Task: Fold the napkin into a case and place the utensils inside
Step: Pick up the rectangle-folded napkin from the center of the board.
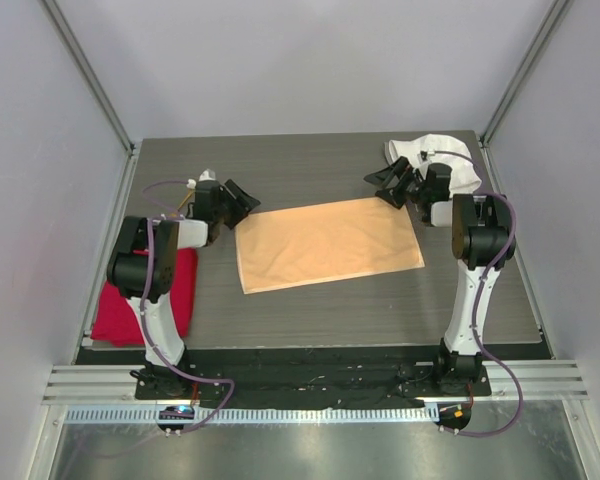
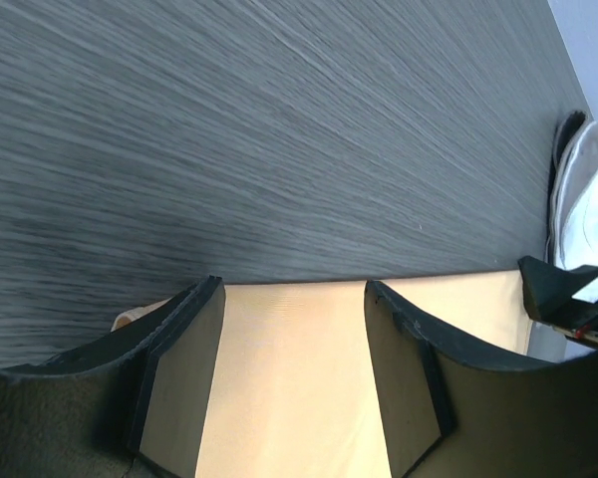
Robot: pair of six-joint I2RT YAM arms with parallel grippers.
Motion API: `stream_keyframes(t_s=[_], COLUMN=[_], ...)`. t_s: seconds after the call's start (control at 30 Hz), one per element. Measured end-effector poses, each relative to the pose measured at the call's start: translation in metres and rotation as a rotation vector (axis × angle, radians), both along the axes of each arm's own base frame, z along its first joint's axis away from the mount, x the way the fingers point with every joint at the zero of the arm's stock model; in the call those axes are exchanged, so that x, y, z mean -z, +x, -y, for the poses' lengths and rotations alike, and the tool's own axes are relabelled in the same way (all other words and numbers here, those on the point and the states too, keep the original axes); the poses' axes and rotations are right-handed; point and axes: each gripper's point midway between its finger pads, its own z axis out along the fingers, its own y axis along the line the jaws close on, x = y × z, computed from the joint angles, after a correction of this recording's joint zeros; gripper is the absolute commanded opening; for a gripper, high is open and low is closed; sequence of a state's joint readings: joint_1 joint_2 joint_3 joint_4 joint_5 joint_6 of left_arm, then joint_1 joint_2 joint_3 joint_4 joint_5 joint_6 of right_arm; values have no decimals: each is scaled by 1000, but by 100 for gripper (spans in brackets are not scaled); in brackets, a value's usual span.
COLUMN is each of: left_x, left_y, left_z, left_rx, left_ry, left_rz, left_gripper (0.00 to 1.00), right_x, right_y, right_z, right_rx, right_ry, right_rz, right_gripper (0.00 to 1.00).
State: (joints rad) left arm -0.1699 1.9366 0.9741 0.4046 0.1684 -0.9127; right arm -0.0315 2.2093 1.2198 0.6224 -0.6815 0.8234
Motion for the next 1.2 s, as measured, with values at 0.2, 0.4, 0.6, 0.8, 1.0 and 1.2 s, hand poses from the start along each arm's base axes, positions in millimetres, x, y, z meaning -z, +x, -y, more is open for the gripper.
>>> stream_keyframes(t_s=[0.2,0.4,0.6,0.8,1.0,1.2], left_x=[0,-2,-29,-116,-170,-173], left_y=[6,9,0,-28,-99,-162], left_z=[-15,-23,-13,48,86,72], left_rx=[-29,-32,-4,128,292,370], left_ry=[41,107,162,125,49,20], left_rz=[-12,-41,-64,70,138,93], left_gripper=[65,67,70,71,72,74], right_x=[-4,-3,-12,-58,-54,5], right_y=[15,23,26,-2,-55,-111], right_z=[20,24,35,72,109,125], right_rx=[11,17,95,236,210,34], right_ry=[40,13,-101,-359,-678,-887], right_rz=[24,-24,-146,-266,-326,-460], right_gripper=[99,98,94,93,85,72])
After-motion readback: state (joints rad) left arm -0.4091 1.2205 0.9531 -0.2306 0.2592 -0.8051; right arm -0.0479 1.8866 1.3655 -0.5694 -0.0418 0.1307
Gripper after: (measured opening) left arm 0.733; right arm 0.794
